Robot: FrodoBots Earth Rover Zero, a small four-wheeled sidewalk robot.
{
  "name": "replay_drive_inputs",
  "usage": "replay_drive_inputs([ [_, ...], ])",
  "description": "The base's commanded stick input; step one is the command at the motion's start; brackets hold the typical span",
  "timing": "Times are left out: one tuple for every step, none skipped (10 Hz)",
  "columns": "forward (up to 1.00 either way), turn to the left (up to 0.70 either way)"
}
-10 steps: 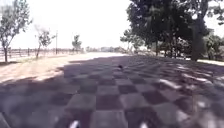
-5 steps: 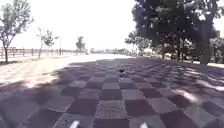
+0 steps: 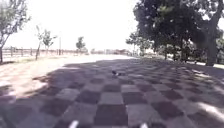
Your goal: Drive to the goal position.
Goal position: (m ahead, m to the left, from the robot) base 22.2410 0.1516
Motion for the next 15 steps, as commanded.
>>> replay_drive_inputs([
  [1.0, 0.0],
  [1.0, 0.0],
  [1.0, 0.0],
  [1.0, 0.0],
  [1.0, 0.0],
  [1.0, 0.0],
  [1.0, 0.0],
  [1.0, 0.0],
  [1.0, 0.0],
  [1.0, 0.0],
  [1.0, 0.0],
  [1.0, 0.0],
  [1.0, 0.0],
  [1.0, 0.0],
  [1.0, 0.0],
])
